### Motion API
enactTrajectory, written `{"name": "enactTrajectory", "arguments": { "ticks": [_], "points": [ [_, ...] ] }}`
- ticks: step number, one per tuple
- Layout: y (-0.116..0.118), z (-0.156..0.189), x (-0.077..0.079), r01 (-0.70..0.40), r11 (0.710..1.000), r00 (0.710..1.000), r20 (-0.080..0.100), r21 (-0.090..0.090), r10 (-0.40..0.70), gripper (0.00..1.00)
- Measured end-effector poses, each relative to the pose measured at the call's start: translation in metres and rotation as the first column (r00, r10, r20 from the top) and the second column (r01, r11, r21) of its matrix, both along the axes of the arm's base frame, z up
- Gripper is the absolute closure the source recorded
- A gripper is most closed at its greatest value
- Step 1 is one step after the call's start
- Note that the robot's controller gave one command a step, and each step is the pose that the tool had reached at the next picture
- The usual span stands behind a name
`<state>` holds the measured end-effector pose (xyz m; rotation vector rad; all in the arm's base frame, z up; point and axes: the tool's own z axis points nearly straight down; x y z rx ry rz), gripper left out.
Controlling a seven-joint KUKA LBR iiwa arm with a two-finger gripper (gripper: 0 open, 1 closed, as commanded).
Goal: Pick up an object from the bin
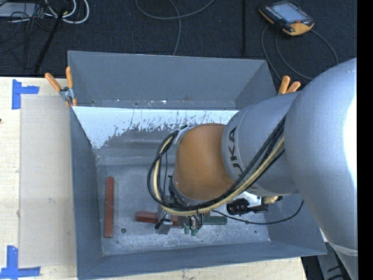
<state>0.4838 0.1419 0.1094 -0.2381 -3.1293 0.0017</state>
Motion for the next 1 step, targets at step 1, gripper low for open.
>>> {"name": "enactTrajectory", "arguments": {
  "ticks": [1],
  "points": [
    [-0.0001,0.012,0.0,0.0,1.0,1.0,0.004,0.001,-0.001,1.0]
  ]
}}
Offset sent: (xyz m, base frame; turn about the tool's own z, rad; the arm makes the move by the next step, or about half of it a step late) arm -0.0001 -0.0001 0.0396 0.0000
